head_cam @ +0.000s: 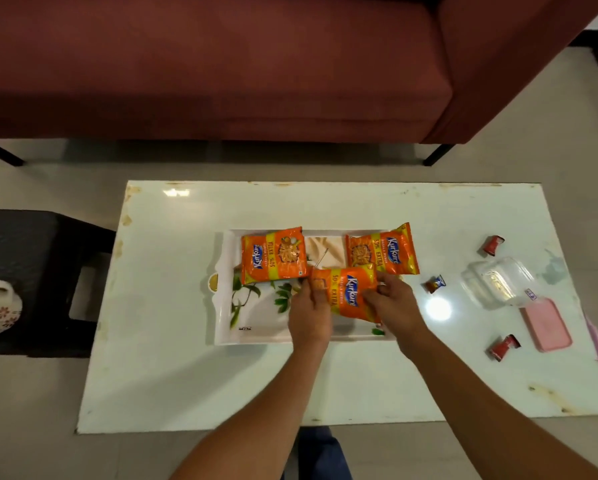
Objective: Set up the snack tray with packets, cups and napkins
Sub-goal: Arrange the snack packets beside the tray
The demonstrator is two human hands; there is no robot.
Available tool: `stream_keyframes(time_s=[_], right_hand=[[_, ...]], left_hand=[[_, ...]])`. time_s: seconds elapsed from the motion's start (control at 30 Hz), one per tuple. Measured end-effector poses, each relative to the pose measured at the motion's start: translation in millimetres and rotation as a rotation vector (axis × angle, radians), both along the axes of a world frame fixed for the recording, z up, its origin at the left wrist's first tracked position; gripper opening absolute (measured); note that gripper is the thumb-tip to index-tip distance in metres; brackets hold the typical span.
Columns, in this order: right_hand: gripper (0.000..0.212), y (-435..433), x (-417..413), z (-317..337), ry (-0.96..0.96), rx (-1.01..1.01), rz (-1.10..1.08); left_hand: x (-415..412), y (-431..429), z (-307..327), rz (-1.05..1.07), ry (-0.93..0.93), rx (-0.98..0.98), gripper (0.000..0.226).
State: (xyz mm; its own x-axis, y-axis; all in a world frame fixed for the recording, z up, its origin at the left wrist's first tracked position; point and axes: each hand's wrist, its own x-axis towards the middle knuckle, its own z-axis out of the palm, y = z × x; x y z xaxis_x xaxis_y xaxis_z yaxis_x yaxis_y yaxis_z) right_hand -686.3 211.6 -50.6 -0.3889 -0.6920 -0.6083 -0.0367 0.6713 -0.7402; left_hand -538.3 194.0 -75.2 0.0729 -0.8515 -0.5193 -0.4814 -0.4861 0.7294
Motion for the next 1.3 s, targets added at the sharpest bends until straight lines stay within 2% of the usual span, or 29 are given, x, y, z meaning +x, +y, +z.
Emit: stream_keyframes(time_s=[0.23,0.53,0.63,0.77,0.87,0.93,1.0,1.07,1.17,1.23,1.3], right_hand=[[0.033,36,-50,-10,0.159,0.096,-0.004],[0.034,37,-63,-25,0.319,0.124,-0.031],[0.041,37,-64,-25,0.355,0.134,-0.073],[0.047,37,-50,-14,0.647,-0.013,-0.115],[0.042,17,-26,-2,0.763,-0.189,-0.078],[0.036,-5,-4,-2,0.711,-0.265,0.021],[0.033,-34,21,-9,0.543,-0.236,0.134],[0.038,-65,46,-18,0.361,-0.105,0.204],[0.058,-103,78,-30,0.124,0.089,0.160],[0.064,-116,94,-41,0.095,0.143,0.165],[0.051,-119,99,-47,0.172,0.174,0.211]], left_hand=[[-63,28,-8,-0.142,0.051,0.102,0.036],[-80,34,-16,-0.181,0.020,0.033,0.040],[-81,35,-18,-0.202,0.042,0.043,0.040],[-71,31,-15,-0.166,0.063,0.040,0.038],[-45,13,-9,-0.032,-0.044,-0.098,0.033],[-16,-7,-6,0.101,-0.140,-0.204,0.032],[14,-32,-5,0.206,-0.212,-0.223,0.038],[39,-56,-7,0.234,-0.249,-0.199,0.042],[62,-79,-16,0.211,-0.296,-0.144,0.040],[70,-85,-23,0.201,-0.293,-0.108,0.038],[72,-86,-28,0.166,-0.313,-0.099,0.037]])
